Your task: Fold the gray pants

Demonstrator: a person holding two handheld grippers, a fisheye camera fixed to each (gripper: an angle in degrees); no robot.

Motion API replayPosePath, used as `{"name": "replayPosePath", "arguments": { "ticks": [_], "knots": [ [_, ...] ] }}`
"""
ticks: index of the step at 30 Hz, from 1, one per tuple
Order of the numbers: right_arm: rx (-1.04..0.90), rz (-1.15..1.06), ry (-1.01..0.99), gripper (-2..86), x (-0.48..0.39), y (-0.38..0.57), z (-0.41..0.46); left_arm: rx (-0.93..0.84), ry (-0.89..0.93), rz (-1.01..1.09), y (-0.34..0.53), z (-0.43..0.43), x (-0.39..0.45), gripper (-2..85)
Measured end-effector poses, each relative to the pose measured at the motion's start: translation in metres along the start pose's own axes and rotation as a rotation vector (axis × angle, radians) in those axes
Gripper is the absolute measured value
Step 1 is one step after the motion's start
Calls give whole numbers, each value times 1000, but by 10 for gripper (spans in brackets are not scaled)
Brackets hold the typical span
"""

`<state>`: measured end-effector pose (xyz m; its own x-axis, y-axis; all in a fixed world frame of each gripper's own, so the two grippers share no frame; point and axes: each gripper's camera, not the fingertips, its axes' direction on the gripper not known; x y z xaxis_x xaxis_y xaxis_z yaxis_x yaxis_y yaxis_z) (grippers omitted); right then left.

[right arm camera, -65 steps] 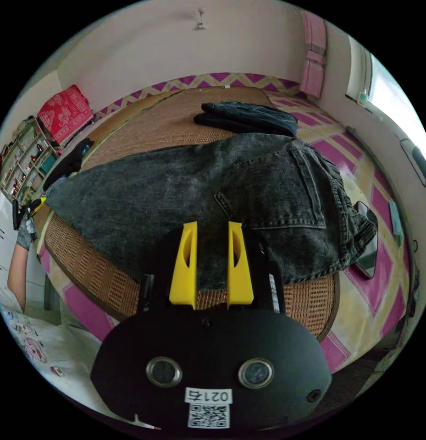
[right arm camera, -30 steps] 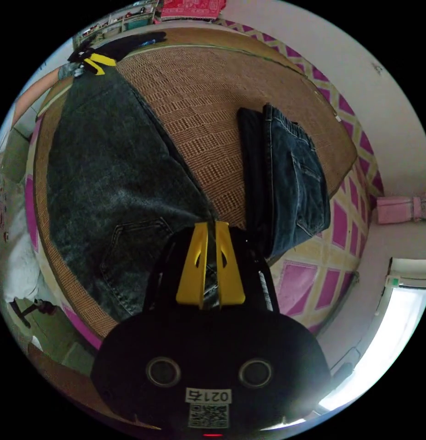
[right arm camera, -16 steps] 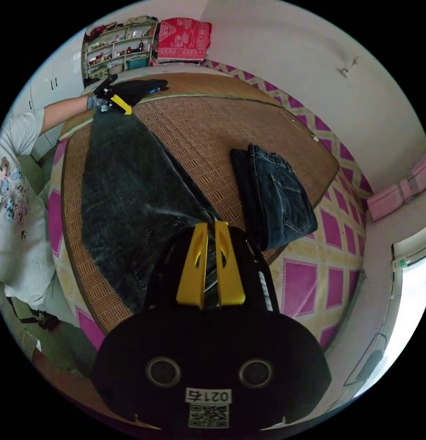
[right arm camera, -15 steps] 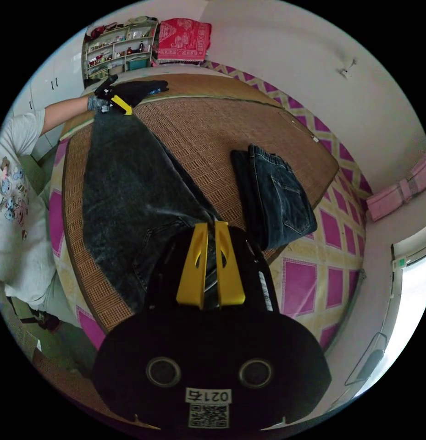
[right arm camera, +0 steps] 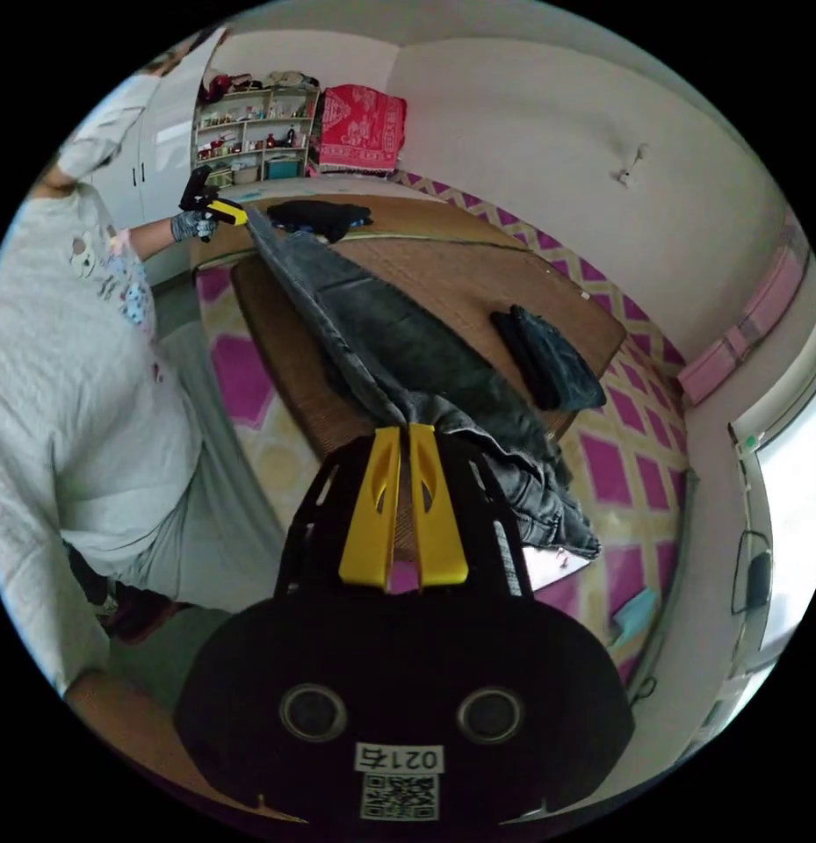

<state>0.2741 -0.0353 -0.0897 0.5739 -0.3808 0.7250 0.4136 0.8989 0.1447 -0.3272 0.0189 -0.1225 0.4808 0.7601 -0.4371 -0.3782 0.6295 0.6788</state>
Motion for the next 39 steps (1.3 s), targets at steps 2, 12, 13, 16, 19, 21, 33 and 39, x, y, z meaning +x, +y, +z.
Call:
{"name": "replayPosePath", "arguments": {
  "ticks": [2, 12, 13, 16, 19, 21, 33, 39],
  "knots": [
    [-45, 28, -21, -6, -22, 25, 6, -36, 38, -49, 29, -4, 22, -9],
    [2, 327, -85, 10, -56, 124, 47, -54, 144, -349, 125, 7, 50, -9],
    [4, 326, -91, 13, -56, 125, 41, -48, 148, -368, 131, 1, 52, -9],
    [-35, 301, -130, 6, -54, 127, 20, -30, 74, -432, 149, -25, 51, -10],
    [123, 345, -111, -7, -42, 132, -19, 37, 12, -480, 164, -59, 48, -10],
    [227, 429, -56, -7, -27, 134, -35, 28, -51, -481, 165, -72, 45, -10],
    [-254, 390, 231, -8, 13, 97, 70, -69, -32, -700, 183, -45, 0, -10],
    [-383, 350, 263, -8, 2, 80, 78, 39, 5, -766, 220, -68, 15, -10]
  ]
}}
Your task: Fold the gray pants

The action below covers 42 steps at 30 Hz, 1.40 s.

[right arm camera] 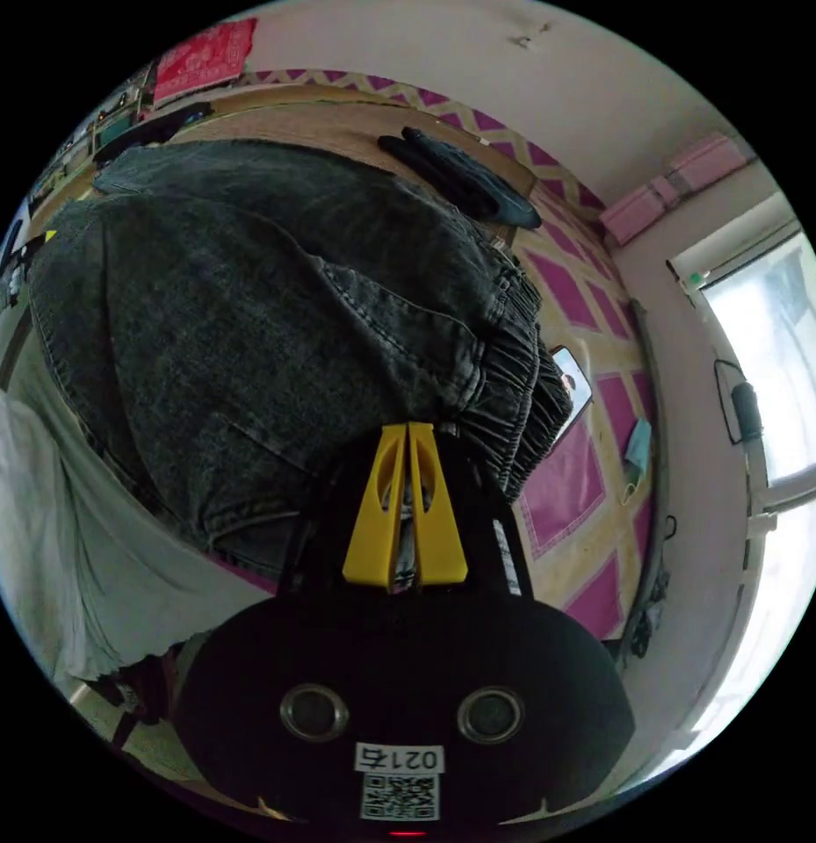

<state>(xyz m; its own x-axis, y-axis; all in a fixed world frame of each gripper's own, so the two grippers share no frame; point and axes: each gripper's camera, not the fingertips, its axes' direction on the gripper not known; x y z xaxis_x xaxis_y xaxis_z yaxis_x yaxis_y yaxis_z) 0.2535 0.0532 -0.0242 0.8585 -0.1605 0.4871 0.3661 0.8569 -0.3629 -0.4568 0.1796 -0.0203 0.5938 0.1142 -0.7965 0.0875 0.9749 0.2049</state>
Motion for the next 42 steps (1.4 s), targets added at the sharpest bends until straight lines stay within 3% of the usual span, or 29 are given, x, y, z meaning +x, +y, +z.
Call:
{"name": "replayPosePath", "arguments": {
  "ticks": [6, 9, 17, 22, 28, 36, 42],
  "knots": [
    [245, 245, -149, -10, 43, 0, -22, 61, 9, 60, 9, -30, -2, -10],
    [105, 224, -138, -10, 45, -5, 19, 74, -45, 33, 10, -40, -10, -10],
    [48, 212, -61, -7, 27, 8, 33, 34, -97, -3, 38, -63, -26, -9],
    [109, 378, -207, -8, 46, 35, 28, 100, -86, -61, 51, -90, -39, -9],
    [324, 327, -270, -8, 9, 71, -16, 247, -151, -185, 72, -144, -58, 19],
    [457, 258, -464, -6, -38, 101, -26, 76, -245, -67, 77, -149, -55, 73],
    [421, 438, -405, 7, -38, 152, -11, 123, -264, -183, 102, -180, -63, 5]
  ]
}}
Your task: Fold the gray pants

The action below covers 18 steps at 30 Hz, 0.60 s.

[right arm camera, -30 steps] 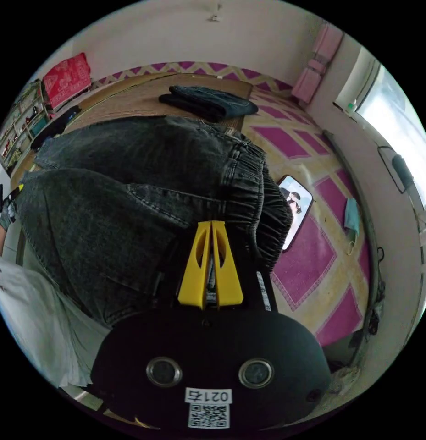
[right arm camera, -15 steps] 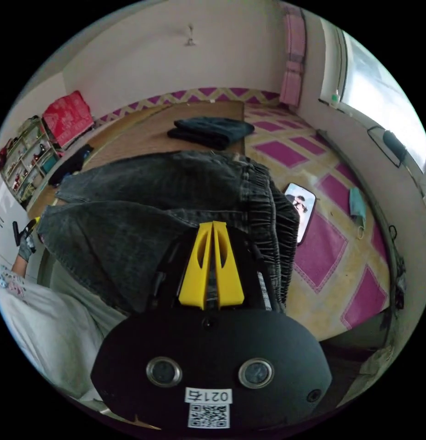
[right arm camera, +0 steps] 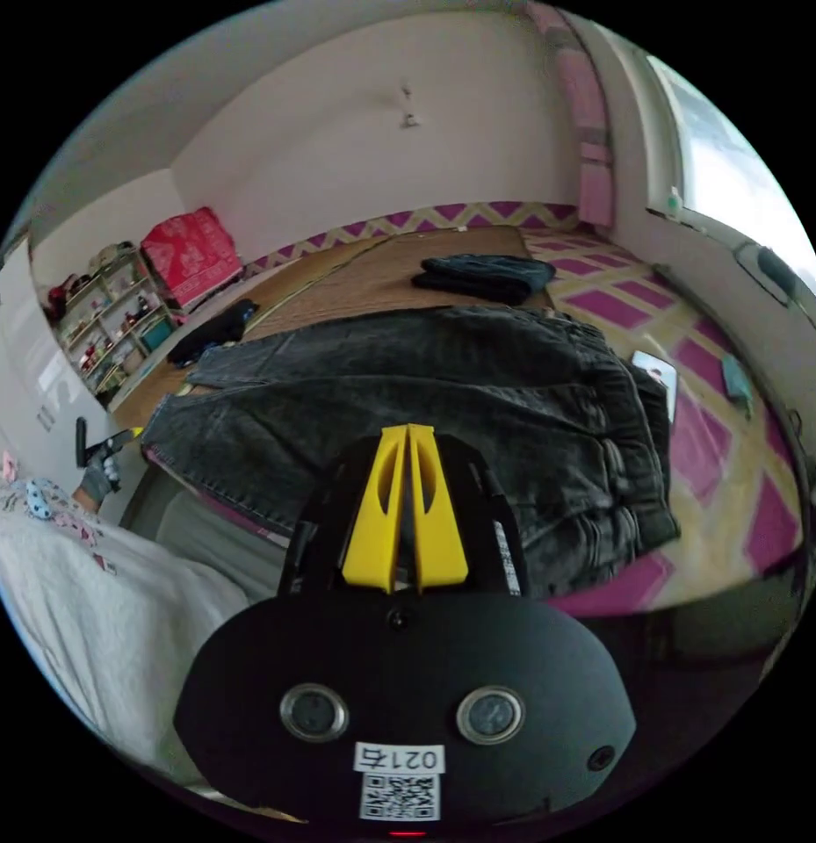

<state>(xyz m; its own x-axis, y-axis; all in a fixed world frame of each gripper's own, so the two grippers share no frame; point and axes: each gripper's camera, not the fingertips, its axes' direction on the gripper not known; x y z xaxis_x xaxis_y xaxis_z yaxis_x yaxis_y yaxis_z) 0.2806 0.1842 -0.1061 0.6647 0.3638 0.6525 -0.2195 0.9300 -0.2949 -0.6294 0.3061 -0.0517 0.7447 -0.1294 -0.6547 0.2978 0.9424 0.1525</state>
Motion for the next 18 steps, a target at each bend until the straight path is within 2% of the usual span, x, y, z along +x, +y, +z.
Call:
{"name": "replayPosePath", "arguments": {
  "ticks": [2, 5, 10, 18],
  "knots": [
    [17, 97, 4, 25, 19, 18, -11, 68, 74, -155, 18, -14, -9, -4],
    [62, 269, 27, 65, 54, 49, -28, 47, 190, -399, 36, -8, -28, -4],
    [111, 541, -72, 78, 119, 94, -36, 62, 314, -543, 40, 11, -52, 46],
    [136, 688, -158, 85, 167, 130, -35, 91, 312, -609, 23, 24, -72, 72]
  ]
}}
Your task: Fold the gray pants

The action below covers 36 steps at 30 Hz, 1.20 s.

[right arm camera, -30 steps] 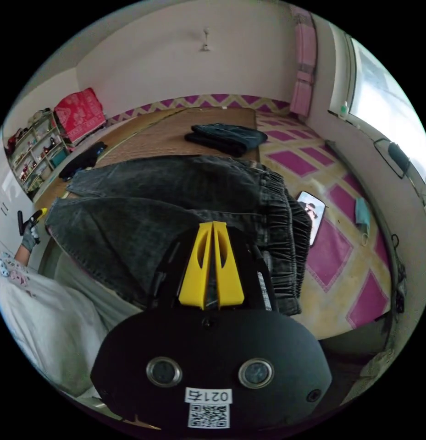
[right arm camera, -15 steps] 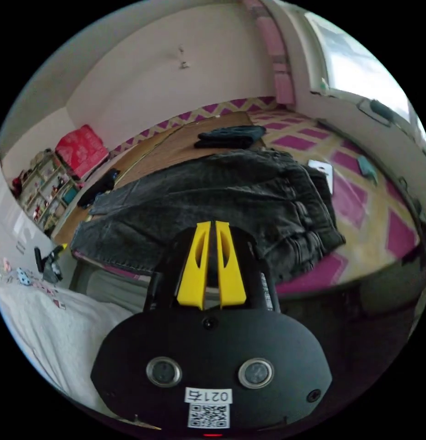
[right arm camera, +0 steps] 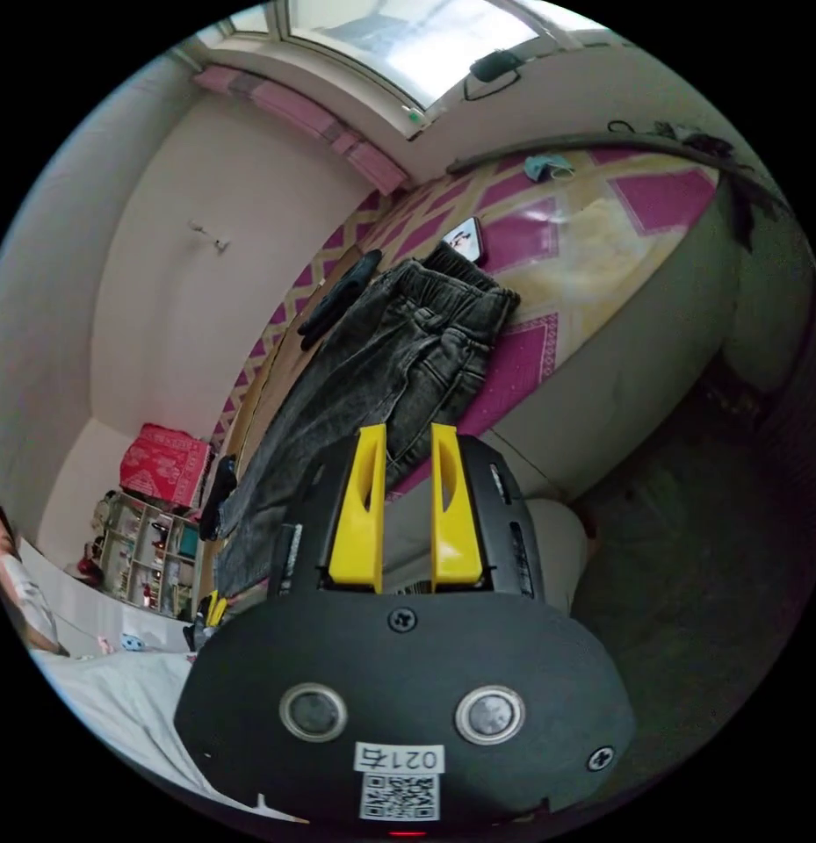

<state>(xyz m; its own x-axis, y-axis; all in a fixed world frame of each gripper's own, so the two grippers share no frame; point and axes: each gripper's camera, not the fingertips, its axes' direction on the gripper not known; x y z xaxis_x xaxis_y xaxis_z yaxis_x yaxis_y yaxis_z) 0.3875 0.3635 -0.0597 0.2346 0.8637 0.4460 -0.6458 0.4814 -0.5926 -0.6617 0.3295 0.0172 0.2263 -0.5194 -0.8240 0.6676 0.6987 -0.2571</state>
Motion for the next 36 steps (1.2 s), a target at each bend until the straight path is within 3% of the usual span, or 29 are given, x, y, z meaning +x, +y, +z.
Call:
{"name": "replayPosePath", "arguments": {
  "ticks": [22, 31, 36],
  "knots": [
    [58, 357, -209, 104, 86, -66, 40, -24, -77, 80, -43, 65, 23, 53],
    [9, 359, -326, 41, 78, -88, 87, -7, -10, -8, -58, 118, 32, -6],
    [-11, 201, -315, 17, 35, -123, 80, -63, -46, 131, -76, 146, 70, -9]
  ]
}}
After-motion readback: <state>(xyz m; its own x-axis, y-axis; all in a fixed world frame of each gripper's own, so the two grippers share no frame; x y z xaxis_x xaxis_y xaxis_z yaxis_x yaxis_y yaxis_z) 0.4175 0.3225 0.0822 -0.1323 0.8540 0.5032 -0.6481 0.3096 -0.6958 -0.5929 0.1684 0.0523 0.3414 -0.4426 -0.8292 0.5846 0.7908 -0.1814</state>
